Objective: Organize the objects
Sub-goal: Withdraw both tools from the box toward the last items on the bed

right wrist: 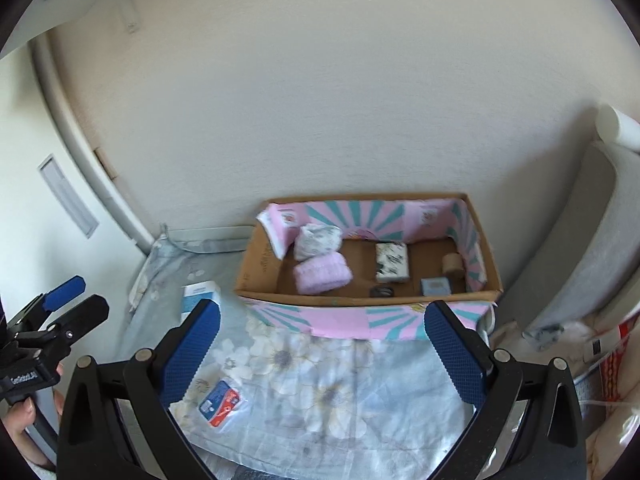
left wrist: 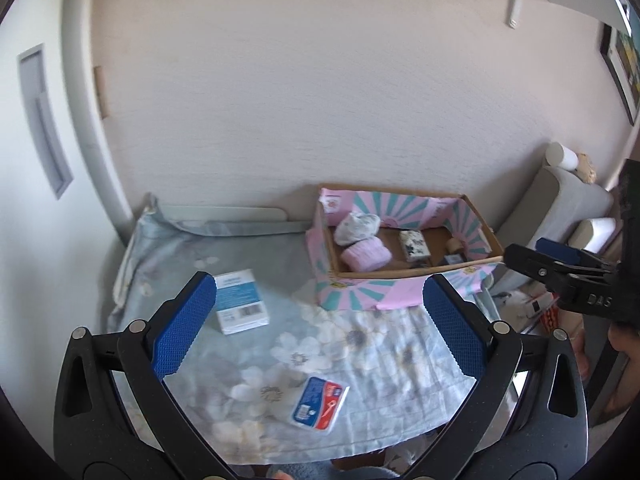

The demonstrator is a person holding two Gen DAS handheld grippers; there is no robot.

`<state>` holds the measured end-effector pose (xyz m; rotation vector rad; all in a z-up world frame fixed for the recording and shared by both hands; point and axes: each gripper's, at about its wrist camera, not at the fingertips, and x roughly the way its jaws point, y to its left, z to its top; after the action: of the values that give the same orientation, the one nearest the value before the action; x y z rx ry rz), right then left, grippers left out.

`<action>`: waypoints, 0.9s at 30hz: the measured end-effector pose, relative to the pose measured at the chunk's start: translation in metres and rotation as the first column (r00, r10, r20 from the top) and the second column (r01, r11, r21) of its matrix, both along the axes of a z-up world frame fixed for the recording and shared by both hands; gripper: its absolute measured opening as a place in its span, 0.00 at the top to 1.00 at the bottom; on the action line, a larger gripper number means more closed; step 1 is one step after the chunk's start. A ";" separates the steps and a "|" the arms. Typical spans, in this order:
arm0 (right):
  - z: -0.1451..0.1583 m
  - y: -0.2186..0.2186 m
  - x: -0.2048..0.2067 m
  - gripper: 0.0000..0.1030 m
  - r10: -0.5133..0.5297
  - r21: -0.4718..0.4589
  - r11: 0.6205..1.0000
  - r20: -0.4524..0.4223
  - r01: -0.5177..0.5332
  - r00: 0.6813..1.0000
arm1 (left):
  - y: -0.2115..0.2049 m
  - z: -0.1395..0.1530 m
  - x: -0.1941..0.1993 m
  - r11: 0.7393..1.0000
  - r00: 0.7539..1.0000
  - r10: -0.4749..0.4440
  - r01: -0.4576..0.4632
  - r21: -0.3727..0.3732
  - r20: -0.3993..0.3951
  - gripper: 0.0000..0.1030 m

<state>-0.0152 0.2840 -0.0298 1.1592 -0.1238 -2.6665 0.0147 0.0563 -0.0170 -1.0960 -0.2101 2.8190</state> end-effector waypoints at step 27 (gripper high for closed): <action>-0.105 -0.110 0.018 0.01 0.513 0.095 0.852 0.044 -0.515 0.857 | -0.070 -0.096 -0.045 0.997 0.990 0.013 -0.024 0.078 0.138 0.00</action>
<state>0.0029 0.1736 -0.1348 1.0597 0.2903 -2.2028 -0.0299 -0.0133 -0.1127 -1.2772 -0.3432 2.7259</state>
